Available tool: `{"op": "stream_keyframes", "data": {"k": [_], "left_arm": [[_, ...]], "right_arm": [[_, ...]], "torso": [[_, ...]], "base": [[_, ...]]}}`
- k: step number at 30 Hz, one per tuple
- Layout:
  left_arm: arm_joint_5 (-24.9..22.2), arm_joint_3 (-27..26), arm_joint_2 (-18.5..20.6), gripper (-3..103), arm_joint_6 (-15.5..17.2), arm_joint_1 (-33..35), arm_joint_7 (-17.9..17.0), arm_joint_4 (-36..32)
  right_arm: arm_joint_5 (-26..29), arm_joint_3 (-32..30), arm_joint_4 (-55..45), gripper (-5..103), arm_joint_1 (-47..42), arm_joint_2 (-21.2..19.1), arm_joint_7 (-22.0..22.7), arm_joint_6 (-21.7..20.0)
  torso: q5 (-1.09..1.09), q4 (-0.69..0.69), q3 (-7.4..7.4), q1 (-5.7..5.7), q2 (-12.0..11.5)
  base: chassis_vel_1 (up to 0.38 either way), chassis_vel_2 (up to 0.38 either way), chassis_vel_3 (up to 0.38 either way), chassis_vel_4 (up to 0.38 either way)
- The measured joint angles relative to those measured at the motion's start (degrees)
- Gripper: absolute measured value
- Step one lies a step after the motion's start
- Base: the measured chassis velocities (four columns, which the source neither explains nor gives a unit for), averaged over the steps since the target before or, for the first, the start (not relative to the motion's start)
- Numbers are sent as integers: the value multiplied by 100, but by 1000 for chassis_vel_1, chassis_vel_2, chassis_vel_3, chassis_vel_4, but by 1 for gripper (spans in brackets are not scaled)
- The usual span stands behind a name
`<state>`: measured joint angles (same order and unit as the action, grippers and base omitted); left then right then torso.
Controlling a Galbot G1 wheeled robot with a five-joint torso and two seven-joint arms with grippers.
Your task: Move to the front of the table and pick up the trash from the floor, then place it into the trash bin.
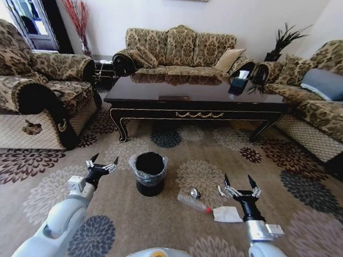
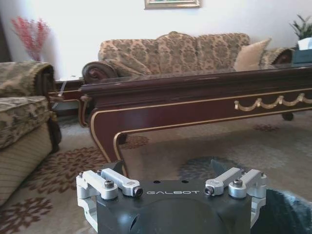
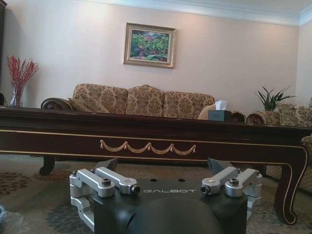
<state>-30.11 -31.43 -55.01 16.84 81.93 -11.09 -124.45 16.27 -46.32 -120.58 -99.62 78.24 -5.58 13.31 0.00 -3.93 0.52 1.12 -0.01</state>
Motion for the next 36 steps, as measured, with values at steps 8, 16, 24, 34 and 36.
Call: {"op": "stream_keyframes", "data": {"k": [8,16,24,34,36], "left_arm": [[-446,144,431,100,737,-427,-467,73],[-1517,853,682,100,1303,-1531,-823,548],[-2729,1763,562,99,1892,-2586,-1335,1014],[-3708,2360,450,95,2571,-3413,-2274,1315],[-3789,2392,448,95,2572,-3476,-2327,1354]], "right_arm": [[-4,406,236,100,286,-208,16,-21],[-9,408,221,100,232,-183,16,-19],[-34,352,175,100,155,-148,18,-13],[-51,302,208,100,155,-125,21,0],[-54,302,222,100,154,-124,21,3]], "torso": [[1,5,-1,-1,1],[0,-1,0,-1,0],[1,0,0,-1,0],[1,1,0,-1,0],[1,2,0,-1,0]], "base": [[0,0,0,0],[0,0,0,0],[0,0,0,0],[0,0,0,0],[0,0,0,0]]}}
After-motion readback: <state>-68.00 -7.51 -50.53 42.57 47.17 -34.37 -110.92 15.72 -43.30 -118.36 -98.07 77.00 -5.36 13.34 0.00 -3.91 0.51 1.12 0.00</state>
